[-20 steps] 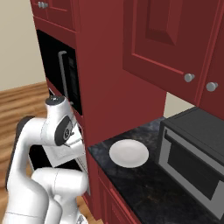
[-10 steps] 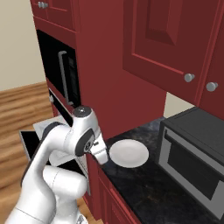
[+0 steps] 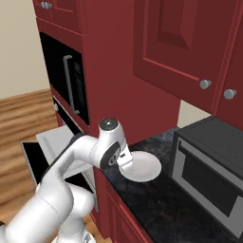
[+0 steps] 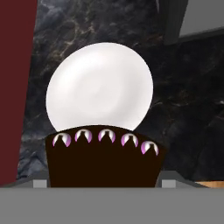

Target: Take the baked cake out of the oven and place it on the plate for cooling. Then close the oven door.

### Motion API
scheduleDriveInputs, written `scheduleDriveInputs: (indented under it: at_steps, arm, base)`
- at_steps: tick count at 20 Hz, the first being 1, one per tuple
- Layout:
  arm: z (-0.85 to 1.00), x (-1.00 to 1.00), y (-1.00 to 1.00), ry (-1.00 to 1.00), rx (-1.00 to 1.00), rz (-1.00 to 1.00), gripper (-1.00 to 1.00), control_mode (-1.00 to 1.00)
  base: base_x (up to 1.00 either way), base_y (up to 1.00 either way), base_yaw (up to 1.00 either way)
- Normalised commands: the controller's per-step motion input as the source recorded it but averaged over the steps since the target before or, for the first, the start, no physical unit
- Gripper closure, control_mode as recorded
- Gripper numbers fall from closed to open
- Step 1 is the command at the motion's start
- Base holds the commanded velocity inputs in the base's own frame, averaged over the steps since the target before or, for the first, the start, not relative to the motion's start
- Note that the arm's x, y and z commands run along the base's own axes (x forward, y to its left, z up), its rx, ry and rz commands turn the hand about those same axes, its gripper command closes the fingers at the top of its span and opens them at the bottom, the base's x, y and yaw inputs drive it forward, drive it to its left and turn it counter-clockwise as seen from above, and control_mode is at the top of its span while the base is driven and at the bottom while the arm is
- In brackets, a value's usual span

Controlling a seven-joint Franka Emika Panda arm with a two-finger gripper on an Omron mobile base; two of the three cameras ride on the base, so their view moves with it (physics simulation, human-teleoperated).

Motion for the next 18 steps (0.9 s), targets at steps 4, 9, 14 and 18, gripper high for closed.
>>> scheduleDriveInputs:
  at_steps: [4, 9, 14, 18]
  arm:
    - [-0.14, 0.53, -0.34, 0.06, 0.0, 0.0, 1.0, -1.0]
    - [-0.34, 0.48, -0.25, 0.05, 0.0, 0.0, 1.0, -1.0]
    - [-0.47, 0.23, -0.15, 0.0, 0.0, 0.0, 1.0, -1.0]
    - [-0.5, 0.21, -0.1, 0.0, 0.0, 0.0, 1.0, -1.0]
  base:
    - [0.0, 0.0, 0.0]
    - [0.0, 0.0, 0.0]
    - [0.0, 0.0, 0.0]
    - [0.0, 0.0, 0.0]
